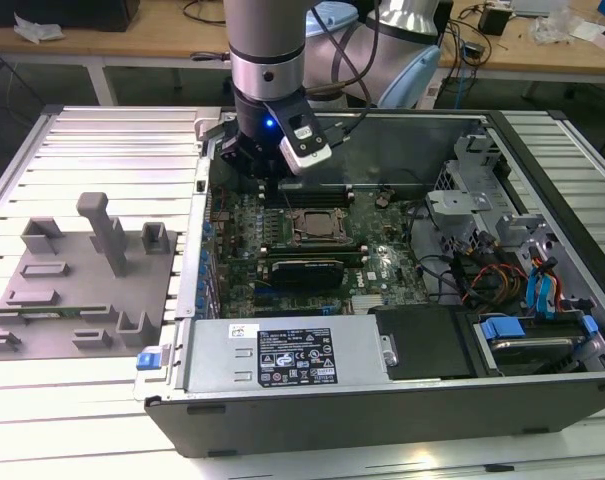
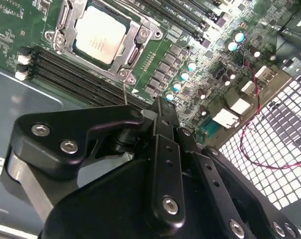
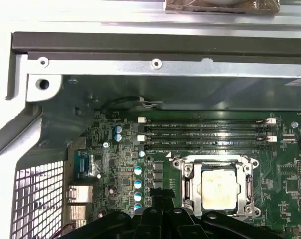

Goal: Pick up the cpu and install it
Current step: 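Install the first cpu locking lever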

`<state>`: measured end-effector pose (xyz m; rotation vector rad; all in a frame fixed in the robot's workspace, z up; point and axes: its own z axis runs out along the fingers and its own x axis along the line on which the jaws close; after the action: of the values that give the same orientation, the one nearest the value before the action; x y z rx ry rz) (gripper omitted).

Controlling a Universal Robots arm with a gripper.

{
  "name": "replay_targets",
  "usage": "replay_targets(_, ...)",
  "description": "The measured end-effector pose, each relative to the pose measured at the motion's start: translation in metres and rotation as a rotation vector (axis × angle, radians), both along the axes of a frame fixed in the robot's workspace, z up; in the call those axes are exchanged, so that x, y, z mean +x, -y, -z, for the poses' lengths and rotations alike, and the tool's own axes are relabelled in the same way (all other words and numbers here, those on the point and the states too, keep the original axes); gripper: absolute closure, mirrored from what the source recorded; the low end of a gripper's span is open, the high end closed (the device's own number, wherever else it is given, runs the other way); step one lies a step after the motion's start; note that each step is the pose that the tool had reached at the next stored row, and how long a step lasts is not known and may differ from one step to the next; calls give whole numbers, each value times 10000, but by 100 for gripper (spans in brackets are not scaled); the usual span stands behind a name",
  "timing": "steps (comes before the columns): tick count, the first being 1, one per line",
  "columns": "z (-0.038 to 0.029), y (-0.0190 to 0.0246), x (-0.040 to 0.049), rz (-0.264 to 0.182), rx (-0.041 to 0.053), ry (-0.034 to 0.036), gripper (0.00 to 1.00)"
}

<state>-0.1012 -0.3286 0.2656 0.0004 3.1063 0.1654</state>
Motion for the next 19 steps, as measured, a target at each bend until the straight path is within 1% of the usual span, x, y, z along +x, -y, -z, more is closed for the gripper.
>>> replay_targets(1, 0, 1, 0, -2, 34, 0, 89)
replay_targets(4, 3, 2, 0, -1, 232, 0, 89)
replay_targets(5, 8, 2, 0, -2, 418, 0, 89)
replay_targets(7, 12, 2, 0, -1, 557, 0, 89)
replay_targets(8, 14, 3, 0, -1, 645, 0, 89)
replay_targets(9, 17, 3, 0, -1, 776, 1, 89)
replay_targets(10, 19, 3, 0, -1, 844, 0, 89)
replay_targets(12, 23, 3, -2, 0, 942, 0, 89)
replay_targets(13, 24, 3, -4, 0, 968, 1, 89)
replay_targets(16, 31, 3, -29, -1, 1000, 0, 89)
replay_targets(17, 33, 4, -33, -2, 1024, -2, 89)
replay_targets(18, 36, 4, -34, -4, 1082, -1, 89)
replay_targets(19, 39, 5, -35, -3, 1194, 0, 89)
